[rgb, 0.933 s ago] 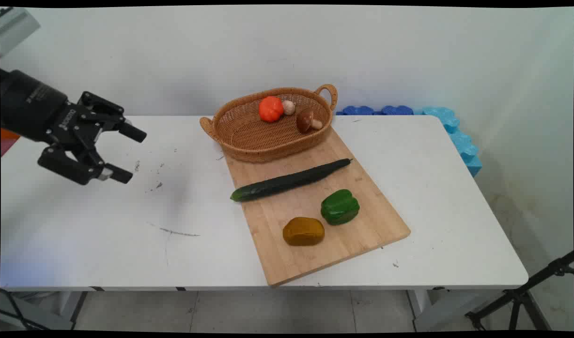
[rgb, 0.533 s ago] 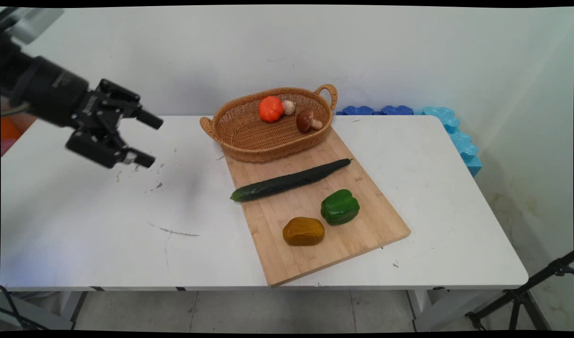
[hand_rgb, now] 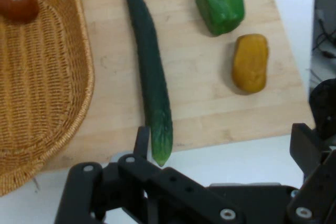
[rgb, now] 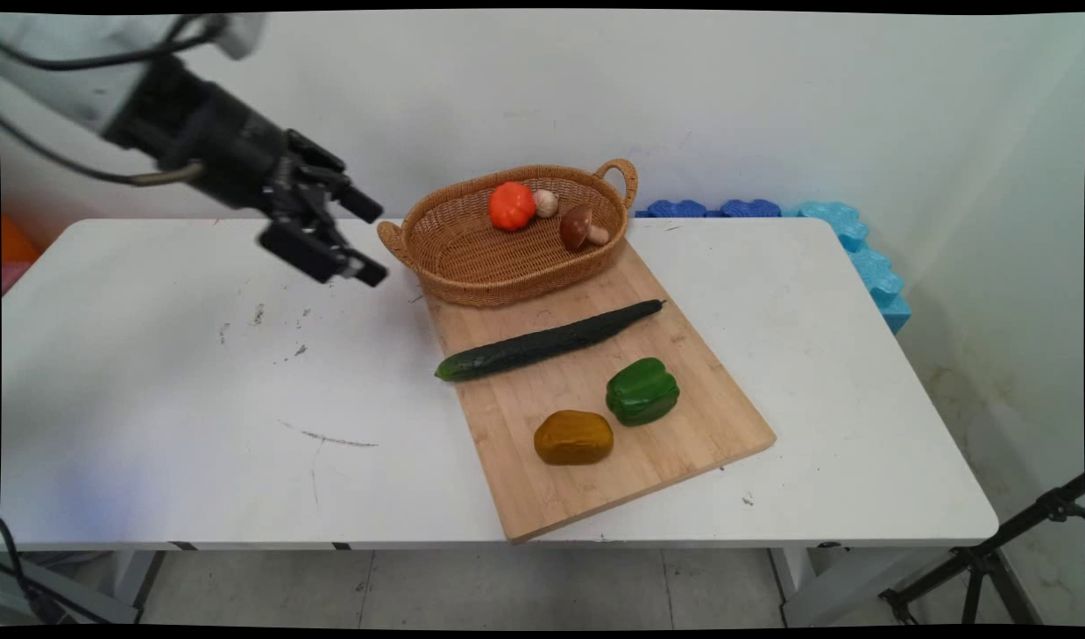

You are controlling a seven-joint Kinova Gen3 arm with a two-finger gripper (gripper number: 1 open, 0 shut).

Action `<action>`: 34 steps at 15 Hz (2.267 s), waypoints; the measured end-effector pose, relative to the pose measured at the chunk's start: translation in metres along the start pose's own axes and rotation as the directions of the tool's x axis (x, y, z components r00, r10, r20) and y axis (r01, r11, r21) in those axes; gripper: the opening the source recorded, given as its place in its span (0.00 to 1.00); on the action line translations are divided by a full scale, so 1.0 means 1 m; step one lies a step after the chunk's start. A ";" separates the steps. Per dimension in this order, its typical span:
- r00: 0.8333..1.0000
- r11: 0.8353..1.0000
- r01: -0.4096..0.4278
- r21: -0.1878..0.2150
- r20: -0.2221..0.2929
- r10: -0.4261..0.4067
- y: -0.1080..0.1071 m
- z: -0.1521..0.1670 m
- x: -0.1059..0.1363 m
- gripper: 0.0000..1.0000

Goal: Pick up the cucumber from the cutting board

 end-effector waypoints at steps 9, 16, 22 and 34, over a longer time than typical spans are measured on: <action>0.982 0.993 0.066 0.093 0.171 -0.081 -0.015 0.110 0.048 1.00; 0.962 0.988 0.113 0.101 0.239 -0.134 -0.019 0.207 0.073 1.00; 0.955 0.988 0.118 0.104 0.260 -0.141 -0.021 0.257 0.091 1.00; 0.930 0.983 0.125 0.137 0.328 -0.164 -0.036 0.295 0.080 1.00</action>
